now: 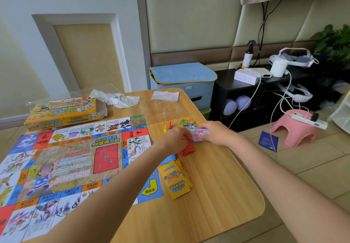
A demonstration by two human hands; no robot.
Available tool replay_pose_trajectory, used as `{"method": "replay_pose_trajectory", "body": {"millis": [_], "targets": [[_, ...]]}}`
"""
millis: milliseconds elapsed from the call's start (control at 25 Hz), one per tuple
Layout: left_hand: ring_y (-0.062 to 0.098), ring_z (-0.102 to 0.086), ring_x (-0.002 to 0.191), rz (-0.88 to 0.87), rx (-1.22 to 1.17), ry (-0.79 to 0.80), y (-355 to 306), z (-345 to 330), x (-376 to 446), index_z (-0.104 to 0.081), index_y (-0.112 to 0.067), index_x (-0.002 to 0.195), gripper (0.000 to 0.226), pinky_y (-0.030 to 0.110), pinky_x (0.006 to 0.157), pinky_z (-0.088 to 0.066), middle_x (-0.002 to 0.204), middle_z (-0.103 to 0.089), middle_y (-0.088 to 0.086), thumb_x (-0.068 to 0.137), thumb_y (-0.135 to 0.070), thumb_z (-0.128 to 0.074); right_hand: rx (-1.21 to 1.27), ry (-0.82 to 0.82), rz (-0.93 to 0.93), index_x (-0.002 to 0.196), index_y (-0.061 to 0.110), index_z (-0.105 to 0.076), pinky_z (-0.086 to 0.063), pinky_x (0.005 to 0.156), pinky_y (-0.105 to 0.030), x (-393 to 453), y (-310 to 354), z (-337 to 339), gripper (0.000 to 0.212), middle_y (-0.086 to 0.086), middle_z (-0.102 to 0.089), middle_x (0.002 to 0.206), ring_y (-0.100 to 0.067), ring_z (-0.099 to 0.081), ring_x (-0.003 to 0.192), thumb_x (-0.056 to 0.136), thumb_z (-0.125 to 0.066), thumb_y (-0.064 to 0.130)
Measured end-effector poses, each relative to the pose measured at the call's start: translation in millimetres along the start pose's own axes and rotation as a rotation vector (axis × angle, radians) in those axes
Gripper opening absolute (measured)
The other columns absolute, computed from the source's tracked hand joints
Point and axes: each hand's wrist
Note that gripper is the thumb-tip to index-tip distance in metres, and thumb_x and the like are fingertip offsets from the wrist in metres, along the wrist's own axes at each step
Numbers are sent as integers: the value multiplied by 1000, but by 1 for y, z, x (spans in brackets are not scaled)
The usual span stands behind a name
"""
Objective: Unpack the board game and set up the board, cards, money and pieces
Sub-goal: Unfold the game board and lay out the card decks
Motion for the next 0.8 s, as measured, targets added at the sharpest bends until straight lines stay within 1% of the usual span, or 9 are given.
{"method": "replay_pose_trajectory", "body": {"millis": [80,160,200,320,400,520,640,720,800], "targets": [[24,-54,111,-7,10,0,-1,-2,-3,-55,-12,124,39,22,78,-42,126,-56,8,91,-1,-40,-84,52,34,129,10,-53,-42,85,-30,1,0,2,38,-14,-54,121,-26,-51,110,91,-54,17],[24,-54,112,-34,15,-2,-1,-1,-6,-55,-11,125,39,25,81,-43,126,-56,9,89,0,-42,-138,115,58,134,10,-48,-41,96,-34,3,0,3,43,-13,-48,125,-27,-48,116,93,-53,18],[24,-54,113,-48,19,1,0,0,-8,-54,-11,125,41,26,83,-44,127,-56,9,88,2,-42,-151,150,63,135,10,-47,-40,99,-35,3,1,5,43,-13,-44,127,-28,-47,117,93,-52,18],[24,-54,114,-58,-3,34,8,3,-11,-55,-12,125,47,30,85,-48,126,-57,7,85,7,-41,-216,249,67,134,11,-47,-37,102,-38,6,3,11,41,-13,-38,132,-29,-45,118,94,-49,19],[23,-55,114,-59,-37,26,13,4,-11,-55,-14,124,45,29,84,-50,124,-59,7,86,7,-42,-232,269,80,132,10,-49,-37,102,-40,7,4,14,39,-13,-38,132,-30,-46,117,93,-50,19],[21,-56,112,-67,-42,22,14,3,-10,-55,-14,124,41,25,81,-49,124,-58,5,89,2,-43,-209,245,89,120,1,-55,-42,96,-43,4,2,13,33,-16,-44,126,-33,-51,110,91,-52,17],[22,-55,112,-86,4,-26,13,2,-8,-57,-12,123,38,18,79,-42,124,-58,5,90,-1,-43,-140,163,88,116,0,-57,-44,91,-37,0,-3,9,32,-16,-48,122,-31,-52,106,89,-55,16],[25,-50,116,-84,92,-92,11,3,-3,-58,-16,124,36,24,90,-42,125,-54,8,91,-7,-44,-83,113,97,124,5,-54,-41,91,-31,-4,-7,6,37,-13,-45,124,-27,-50,109,89,-57,17],[28,-39,123,-30,221,-95,6,3,1,-54,-23,129,37,36,102,-35,131,-47,6,94,-15,-42,-36,94,101,134,10,-47,-37,94,-27,-6,-8,4,47,-10,-39,127,-24,-47,113,89,-59,18]]}}
Point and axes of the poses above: each hand's wrist, its own x-axis towards the middle knuckle, its own z-axis out of the back of the hand, y = z × x
